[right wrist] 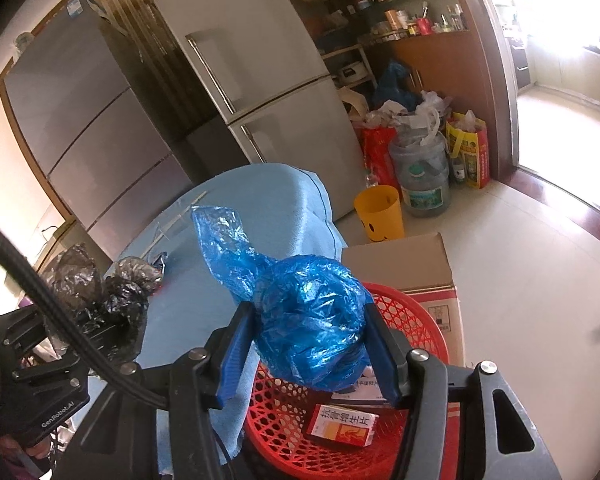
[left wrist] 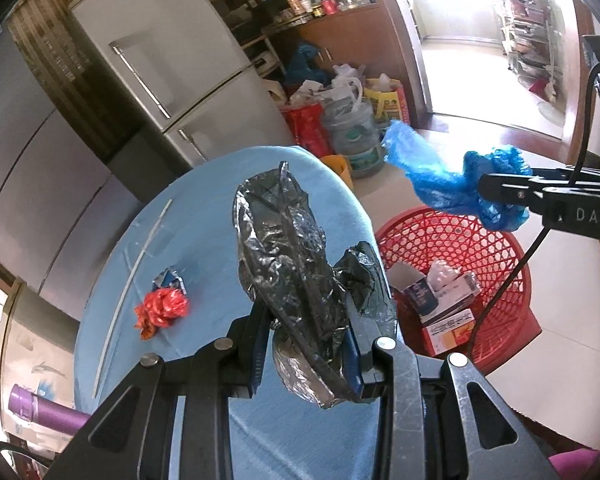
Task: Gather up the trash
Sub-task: 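Open both grippers over the wastebasket to drop the black and blue bags, then move both grippers back over the table toward the red bag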
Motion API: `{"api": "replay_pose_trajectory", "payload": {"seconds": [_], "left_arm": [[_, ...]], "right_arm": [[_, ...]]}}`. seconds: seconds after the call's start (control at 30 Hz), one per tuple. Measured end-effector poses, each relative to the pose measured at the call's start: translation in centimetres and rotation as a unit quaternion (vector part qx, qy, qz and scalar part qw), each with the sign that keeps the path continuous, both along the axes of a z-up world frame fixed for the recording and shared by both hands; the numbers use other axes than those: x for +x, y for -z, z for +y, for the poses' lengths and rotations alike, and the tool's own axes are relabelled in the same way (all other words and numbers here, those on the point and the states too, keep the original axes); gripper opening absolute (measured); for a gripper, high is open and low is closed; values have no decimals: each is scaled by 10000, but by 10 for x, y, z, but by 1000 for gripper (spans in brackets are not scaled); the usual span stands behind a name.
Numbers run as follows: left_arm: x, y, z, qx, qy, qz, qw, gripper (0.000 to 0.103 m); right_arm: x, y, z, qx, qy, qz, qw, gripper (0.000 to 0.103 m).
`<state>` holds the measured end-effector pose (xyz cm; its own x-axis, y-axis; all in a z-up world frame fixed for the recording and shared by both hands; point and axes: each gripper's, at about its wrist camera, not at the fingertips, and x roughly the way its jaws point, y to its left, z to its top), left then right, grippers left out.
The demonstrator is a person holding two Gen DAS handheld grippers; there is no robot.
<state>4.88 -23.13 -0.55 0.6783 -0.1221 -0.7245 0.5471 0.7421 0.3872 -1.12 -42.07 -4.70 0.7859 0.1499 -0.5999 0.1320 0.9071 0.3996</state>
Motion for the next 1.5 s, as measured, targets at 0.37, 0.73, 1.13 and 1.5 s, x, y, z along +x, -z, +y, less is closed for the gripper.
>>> {"api": "replay_pose_trajectory", "payload": {"seconds": [0.37, 0.73, 1.13, 1.5], "left_arm": [[12, 7, -13, -263, 239, 319, 9989, 37], [7, -6, -20, -637, 500, 237, 9964, 64], [27, -7, 37, -1099, -110, 588, 9921, 66], [8, 45, 52, -1039, 70, 1937, 9755, 66]], "right_arm": [[-3, 3, -18, 339, 183, -4, 9993, 64], [-10, -2, -38, 419, 498, -196, 9977, 64], [-10, -2, -38, 452, 520, -218, 9974, 64], [-5, 0, -37, 481, 493, -150, 9975, 64]]}}
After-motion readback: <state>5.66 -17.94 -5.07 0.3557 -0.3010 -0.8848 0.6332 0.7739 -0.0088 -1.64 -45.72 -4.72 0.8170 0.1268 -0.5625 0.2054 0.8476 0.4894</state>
